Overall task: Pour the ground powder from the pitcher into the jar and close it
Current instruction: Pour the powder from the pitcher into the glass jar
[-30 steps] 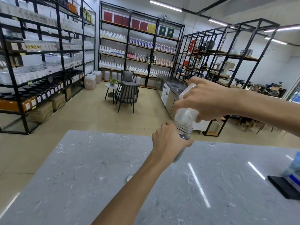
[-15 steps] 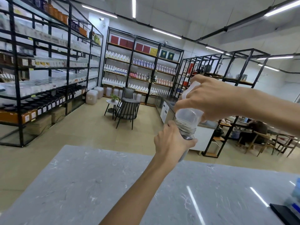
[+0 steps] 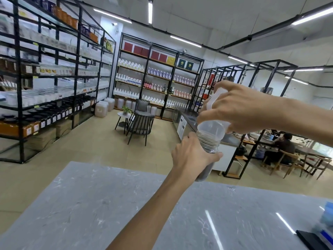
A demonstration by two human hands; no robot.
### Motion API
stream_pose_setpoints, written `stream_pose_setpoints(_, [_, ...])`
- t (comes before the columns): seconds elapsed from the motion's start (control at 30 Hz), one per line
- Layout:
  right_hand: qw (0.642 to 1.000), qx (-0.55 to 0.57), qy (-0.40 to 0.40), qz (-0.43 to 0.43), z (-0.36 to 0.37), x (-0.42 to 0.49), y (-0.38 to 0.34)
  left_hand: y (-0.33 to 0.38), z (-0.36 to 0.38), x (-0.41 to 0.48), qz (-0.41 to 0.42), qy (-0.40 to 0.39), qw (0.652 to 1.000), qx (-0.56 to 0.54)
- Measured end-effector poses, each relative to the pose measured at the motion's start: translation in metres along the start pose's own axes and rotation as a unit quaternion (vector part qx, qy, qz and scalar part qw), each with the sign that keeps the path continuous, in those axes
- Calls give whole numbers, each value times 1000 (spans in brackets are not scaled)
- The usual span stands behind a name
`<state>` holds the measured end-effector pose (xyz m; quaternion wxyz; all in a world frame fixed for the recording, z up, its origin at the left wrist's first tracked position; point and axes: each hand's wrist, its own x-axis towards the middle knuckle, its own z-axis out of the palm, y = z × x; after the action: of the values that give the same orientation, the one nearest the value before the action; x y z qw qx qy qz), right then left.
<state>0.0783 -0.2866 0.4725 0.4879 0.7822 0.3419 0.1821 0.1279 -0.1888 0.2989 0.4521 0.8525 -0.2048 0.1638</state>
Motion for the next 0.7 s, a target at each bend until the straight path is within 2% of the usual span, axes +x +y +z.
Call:
stream_pose_setpoints(0.23, [998,6,-47,33,3,-6,-3,-2,-7,-3,3,-14,1000,12])
stream_pose_setpoints(0.5, [995,73,2,64,7,-12,-9,-11,-19,-5,11,-43,999,7])
stream_pose_setpoints(0.6, [997,69,3,43,8,-13,-13,-16,-23,-8,13,-61,998,11])
stream_pose_setpoints(0.7, [992,89,43,74,0,-11,-10,-18,-25,-7,6,-69,998,8])
